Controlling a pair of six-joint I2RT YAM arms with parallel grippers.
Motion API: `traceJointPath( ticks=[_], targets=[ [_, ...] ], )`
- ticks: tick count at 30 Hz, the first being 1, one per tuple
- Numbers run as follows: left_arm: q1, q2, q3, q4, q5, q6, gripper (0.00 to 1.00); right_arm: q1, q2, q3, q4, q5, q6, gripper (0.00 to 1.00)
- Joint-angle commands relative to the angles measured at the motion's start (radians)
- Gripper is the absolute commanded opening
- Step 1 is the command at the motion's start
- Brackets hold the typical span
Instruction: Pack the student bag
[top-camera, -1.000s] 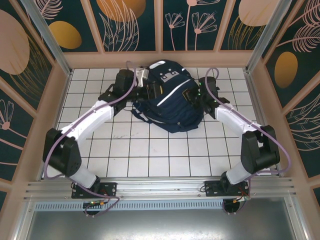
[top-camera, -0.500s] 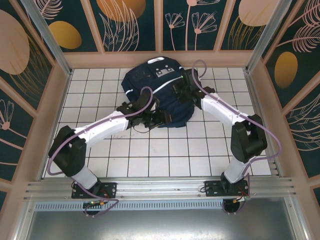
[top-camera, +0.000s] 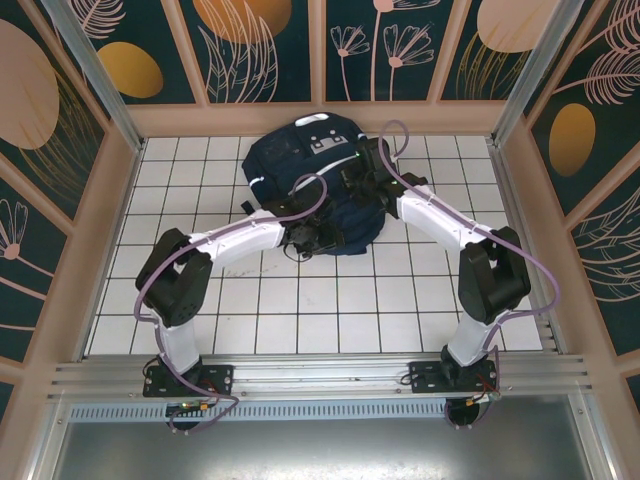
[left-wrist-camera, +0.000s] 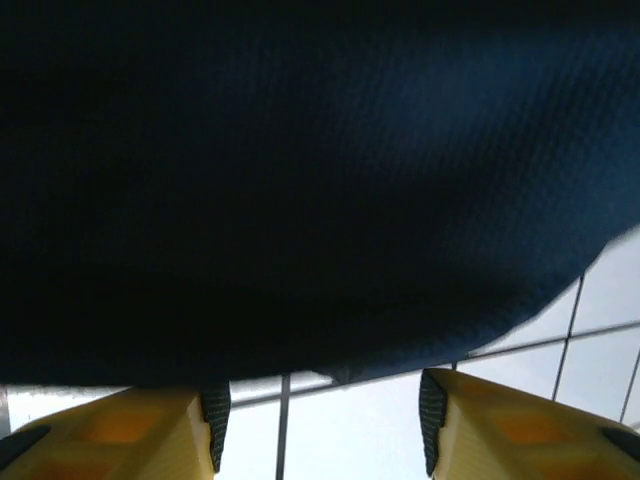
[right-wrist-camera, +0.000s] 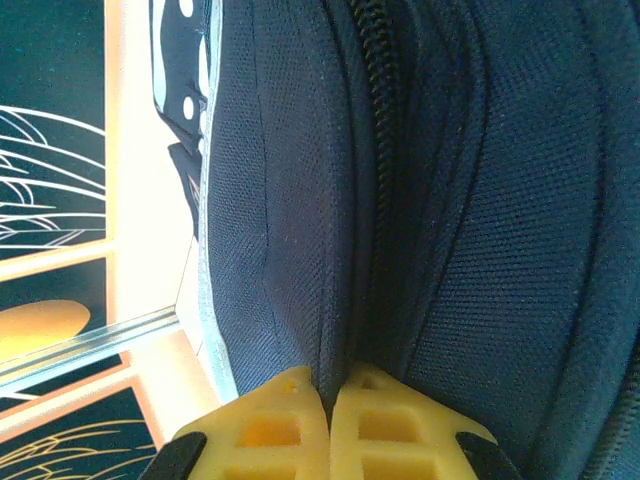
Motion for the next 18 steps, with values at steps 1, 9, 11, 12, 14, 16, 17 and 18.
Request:
traceJointPath(
  ticks=[1,9,11,12,14,16,17,18],
  targets=[
    [-0.005,0.029,0.049,-0.028,-0.089,-0.027,0.53,0.025,-0.025,0.005,0.159,0.015,0.019,0.0],
    [-0.004,0.072,0.043,0.002,-0.119,-0.03,0.3,0.031,-0.039,-0.01,0.178,0.017,0.022,0.0],
    [-0.003,0.075,0.037,0.001,-0.127,-0.026,0.24,0.03,-0.041,-0.015,0.18,0.019,0.02,0.0],
    [-0.003,0.073,0.035,-0.001,-0.133,-0.023,0.2,0.031,-0.042,-0.018,0.182,0.024,0.019,0.0],
    [-0.003,0.059,0.025,0.007,-0.141,-0.016,0.16,0.031,-0.047,-0.026,0.187,0.023,0.016,0.0],
    [-0.003,0.038,0.015,0.016,-0.157,-0.007,0.11,0.029,-0.049,-0.04,0.202,0.022,0.017,0.0],
    [-0.003,0.028,0.011,0.016,-0.165,-0.002,0.09,0.029,-0.05,-0.046,0.208,0.02,0.016,0.0],
    [-0.003,0.018,0.005,0.02,-0.17,0.006,0.07,0.029,-0.052,-0.051,0.213,0.02,0.014,0.0]
  ],
)
